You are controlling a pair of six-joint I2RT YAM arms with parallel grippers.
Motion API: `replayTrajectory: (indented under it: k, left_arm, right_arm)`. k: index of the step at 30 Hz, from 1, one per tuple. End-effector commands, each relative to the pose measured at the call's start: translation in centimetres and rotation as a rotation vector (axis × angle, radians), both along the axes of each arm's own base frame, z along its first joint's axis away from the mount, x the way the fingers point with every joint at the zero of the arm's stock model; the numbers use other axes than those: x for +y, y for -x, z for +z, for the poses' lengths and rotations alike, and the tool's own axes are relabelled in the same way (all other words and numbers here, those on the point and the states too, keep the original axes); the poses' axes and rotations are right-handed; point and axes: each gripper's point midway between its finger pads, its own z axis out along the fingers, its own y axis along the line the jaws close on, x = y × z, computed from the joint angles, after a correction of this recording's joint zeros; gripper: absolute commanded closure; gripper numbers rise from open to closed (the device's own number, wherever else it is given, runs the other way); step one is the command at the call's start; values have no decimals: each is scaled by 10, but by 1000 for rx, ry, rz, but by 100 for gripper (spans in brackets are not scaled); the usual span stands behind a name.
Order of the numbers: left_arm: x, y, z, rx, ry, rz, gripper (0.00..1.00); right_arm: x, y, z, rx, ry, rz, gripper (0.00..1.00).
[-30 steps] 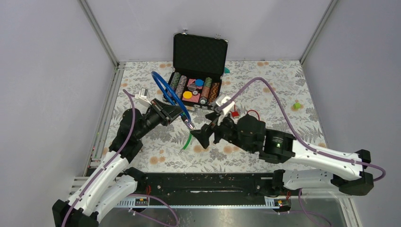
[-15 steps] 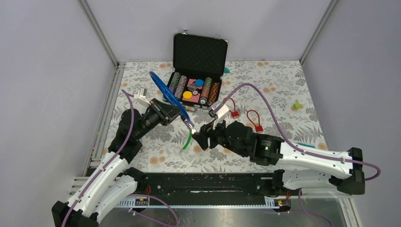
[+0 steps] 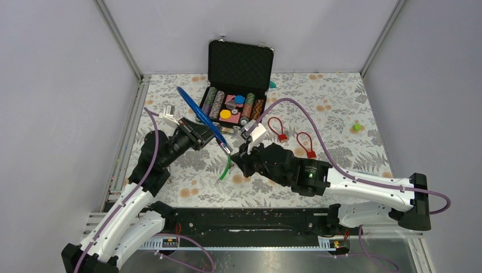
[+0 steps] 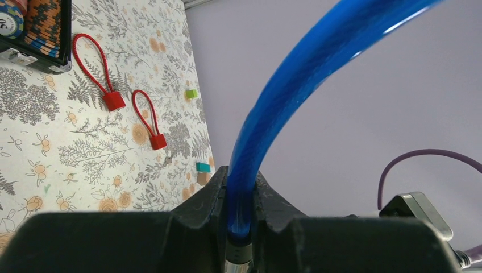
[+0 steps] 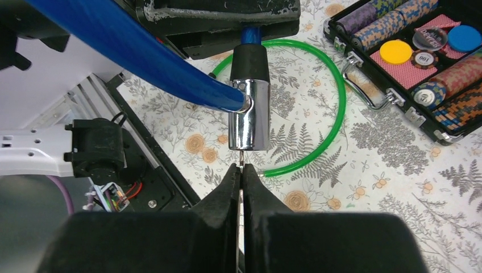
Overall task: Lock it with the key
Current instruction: Lock the lock.
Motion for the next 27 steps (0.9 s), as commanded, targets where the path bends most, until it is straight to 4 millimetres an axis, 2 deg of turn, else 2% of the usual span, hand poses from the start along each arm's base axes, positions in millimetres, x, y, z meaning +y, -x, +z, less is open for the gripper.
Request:
replayTrajectory:
  k: [1,11,18,22,27]
  left_arm:
    - [5,3,52,-117,70,19,100]
    - [5,-12,23,3,45,65,100]
    - [-5,-32,8,87,15,49,100]
    - [-7,-44,2,107,-11,56,100]
    - [0,-60,-12,138,-56,109,100]
  right_arm:
    - [1,-12,15,-91,20,-19,100]
    - [-2,-41,2,-452,236,7,100]
    - [-7,-51,-5,-700,410,40,100]
    - [-13,-51,-5,-724,443,48,100]
    - [-24,-35,7,-647,373,90,100]
